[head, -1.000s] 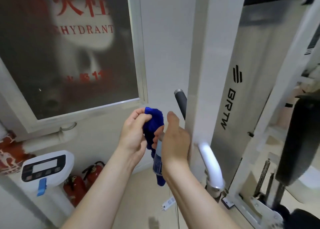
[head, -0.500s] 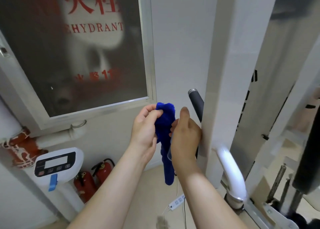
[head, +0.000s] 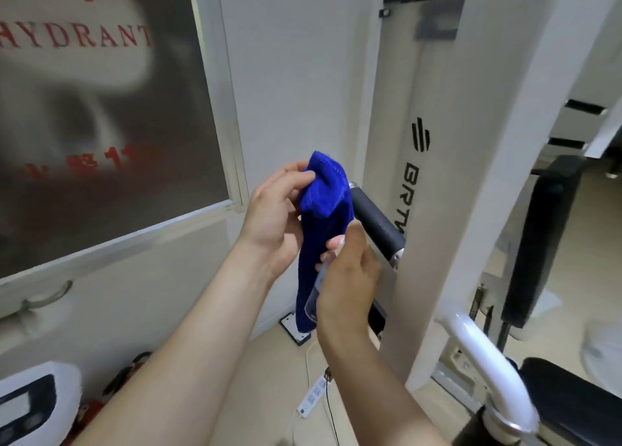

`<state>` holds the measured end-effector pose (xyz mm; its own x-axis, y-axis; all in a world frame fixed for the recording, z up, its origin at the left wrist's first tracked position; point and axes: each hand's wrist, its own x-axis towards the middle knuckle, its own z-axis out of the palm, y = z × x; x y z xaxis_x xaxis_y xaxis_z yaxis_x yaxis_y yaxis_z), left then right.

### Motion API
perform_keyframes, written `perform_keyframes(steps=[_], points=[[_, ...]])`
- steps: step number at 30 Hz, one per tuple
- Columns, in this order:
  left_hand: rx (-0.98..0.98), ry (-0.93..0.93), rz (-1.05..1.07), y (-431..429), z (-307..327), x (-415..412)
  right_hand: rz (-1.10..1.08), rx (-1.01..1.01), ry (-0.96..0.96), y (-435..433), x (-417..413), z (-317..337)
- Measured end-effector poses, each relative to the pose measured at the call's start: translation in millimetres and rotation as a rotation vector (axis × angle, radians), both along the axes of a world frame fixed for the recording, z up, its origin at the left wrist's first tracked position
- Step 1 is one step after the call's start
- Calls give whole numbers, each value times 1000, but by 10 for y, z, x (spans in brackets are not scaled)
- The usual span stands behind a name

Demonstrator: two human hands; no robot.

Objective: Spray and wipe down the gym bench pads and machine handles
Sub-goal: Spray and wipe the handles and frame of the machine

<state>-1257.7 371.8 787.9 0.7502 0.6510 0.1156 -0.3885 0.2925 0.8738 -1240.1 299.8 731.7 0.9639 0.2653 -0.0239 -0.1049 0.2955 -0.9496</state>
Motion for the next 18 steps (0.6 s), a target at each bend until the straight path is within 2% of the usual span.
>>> perform_keyframes(steps=[5,8,9,12,14,15,16,18], points=[[153,-77,-217,-19,376,213,50,68,16,-36,13,-63],[256,16,-437,-226,505,343,53,61,19,-83,17,-102],[400,88,-507,-268,490,358,45,54,11,-89,18,-112],[1246,394,-661,-266,369,330,34,4,-50,-116,30,-190],[1764,548,-617,-238,306,306,64,-52,-102,-137,20,-239],[1956,593,-578,-266,301,344,89,-79,-109,-184,40,-266],[2070,626,-555,-295,323,366,111,-119,-114,-210,40,-286],[2121,625,-544,-340,342,432,132,-185,-68,-290,101,-297]])
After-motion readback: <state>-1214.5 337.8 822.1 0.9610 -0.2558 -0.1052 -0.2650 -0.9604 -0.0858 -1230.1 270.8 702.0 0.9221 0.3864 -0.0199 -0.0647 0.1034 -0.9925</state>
